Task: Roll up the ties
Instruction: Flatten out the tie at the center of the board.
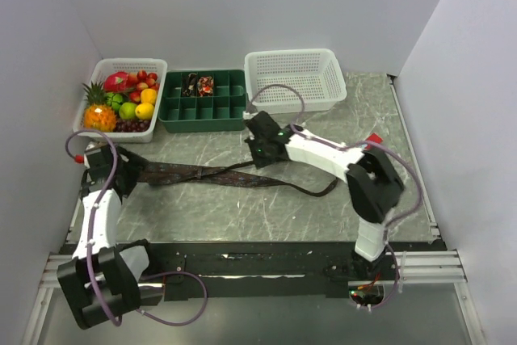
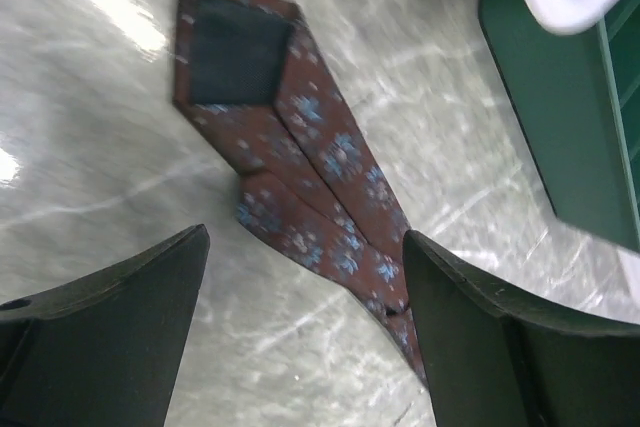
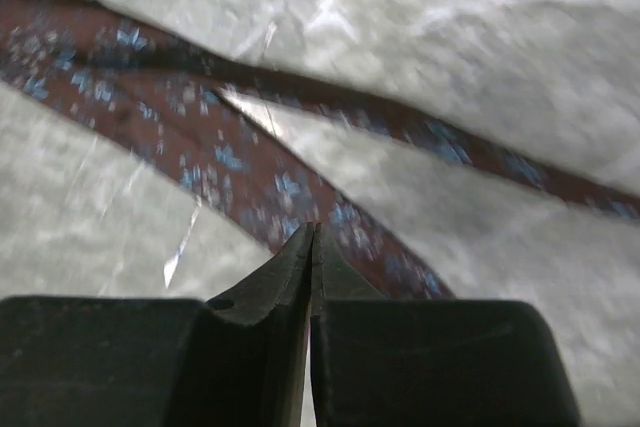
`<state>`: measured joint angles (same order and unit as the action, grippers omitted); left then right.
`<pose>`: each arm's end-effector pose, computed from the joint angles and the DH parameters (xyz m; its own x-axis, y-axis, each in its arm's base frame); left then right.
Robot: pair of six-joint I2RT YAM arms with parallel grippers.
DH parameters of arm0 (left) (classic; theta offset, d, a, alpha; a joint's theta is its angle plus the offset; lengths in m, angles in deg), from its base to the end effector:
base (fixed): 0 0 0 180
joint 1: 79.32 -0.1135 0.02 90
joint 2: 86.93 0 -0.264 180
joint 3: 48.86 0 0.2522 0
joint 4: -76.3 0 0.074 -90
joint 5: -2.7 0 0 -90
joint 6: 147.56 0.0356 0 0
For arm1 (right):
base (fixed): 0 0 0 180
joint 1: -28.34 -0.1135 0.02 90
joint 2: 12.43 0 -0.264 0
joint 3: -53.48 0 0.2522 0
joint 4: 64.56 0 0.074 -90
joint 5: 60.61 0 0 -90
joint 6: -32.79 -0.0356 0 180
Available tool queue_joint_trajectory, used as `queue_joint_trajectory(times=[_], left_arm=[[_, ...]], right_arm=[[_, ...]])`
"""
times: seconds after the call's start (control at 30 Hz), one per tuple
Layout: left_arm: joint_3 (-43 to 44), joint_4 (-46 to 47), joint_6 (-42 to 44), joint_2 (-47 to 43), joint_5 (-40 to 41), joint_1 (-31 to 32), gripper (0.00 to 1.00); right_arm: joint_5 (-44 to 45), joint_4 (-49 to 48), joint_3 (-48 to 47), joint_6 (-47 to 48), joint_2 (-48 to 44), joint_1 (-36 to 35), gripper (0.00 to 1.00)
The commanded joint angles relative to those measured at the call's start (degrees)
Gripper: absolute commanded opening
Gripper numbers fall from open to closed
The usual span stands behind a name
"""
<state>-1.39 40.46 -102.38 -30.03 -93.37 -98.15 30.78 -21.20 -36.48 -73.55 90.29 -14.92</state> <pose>0.1920 0.0615 0.2156 -0.3004 -0.8430 -0.4462 -0.6517 0.5230 -0.5494 0.2811 0.2633 0.2243 -0.7702 -0.3385 -0.5406 -0.4779 0.8676 0.1375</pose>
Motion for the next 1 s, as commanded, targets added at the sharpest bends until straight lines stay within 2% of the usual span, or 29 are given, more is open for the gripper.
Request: queue_joint_trajectory(times=[0.0, 0.17, 0.37, 0.57, 0.67, 0.8, 0.97], left_arm=[[-0.05, 3.71, 2.72, 1.27, -6.14, -3.67, 0.84], [-3.83, 10.03, 2.02, 5.14, -9.75, -7.88, 0.84], [-3.92, 11.01, 2.54, 6.38, -9.41, -9.82, 0.83], [-4.18, 10.75, 2.63, 7.25, -7.12, -9.82, 0.82], [-4.54, 12.77, 3.07, 10.15, -9.31, -9.82, 0.79], [-4.80, 16.28, 4.30, 12.79, -14.40, -9.74, 0.67], [-3.57, 17.08, 4.83, 16.04, -14.24, -7.37, 0.66]], right_arm=[[0.91, 0.63, -8.16, 1.92, 6.86, -1.47, 0.07], [-0.94, 0.55, -11.51, 1.92, 11.36, -1.91, 0.06], [-4.55, -2.00, -8.88, 0.87, 12.24, -2.70, 0.06], [-1.92, -1.31, -6.94, -0.79, 14.88, -4.11, 0.06], [-0.08, -0.34, -5.36, -2.72, 15.49, -3.93, 0.06], [2.74, 2.21, -5.10, -4.93, 17.07, -3.49, 0.04], [1.51, 1.42, -3.43, -5.81, 16.55, -3.14, 0.04]])
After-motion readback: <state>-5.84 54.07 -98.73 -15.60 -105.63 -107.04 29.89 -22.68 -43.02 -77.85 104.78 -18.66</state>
